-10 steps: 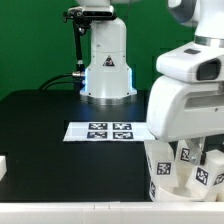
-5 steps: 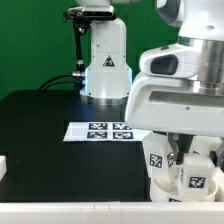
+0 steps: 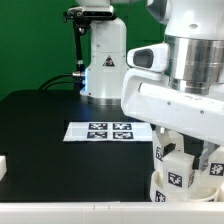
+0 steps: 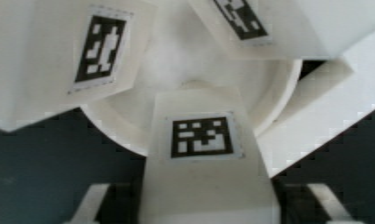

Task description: Assemble stool

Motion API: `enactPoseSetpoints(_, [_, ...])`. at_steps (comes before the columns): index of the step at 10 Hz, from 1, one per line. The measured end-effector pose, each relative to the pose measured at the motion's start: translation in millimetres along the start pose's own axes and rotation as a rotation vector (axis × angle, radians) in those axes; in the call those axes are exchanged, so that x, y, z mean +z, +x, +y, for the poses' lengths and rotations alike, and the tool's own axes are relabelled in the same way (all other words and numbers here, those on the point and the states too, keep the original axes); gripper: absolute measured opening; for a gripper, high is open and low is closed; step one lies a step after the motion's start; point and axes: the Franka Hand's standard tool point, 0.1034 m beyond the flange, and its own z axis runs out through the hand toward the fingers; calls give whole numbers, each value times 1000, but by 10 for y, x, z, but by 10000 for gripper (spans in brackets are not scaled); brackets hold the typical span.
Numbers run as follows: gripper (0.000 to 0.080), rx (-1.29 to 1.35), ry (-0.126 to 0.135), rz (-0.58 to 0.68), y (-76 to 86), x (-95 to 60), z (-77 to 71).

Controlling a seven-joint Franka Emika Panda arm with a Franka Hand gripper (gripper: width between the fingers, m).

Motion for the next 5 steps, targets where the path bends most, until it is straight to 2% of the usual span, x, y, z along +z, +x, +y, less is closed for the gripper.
enactPoseSetpoints(1, [345, 0, 2, 1, 0, -14, -4])
enactPoseSetpoints(2, [512, -6, 12, 4, 25, -88, -10])
enactPoseSetpoints(3, [625, -8, 29, 14, 94, -222, -5])
enactPoseSetpoints(5, [642, -16, 51, 14, 146, -504, 4])
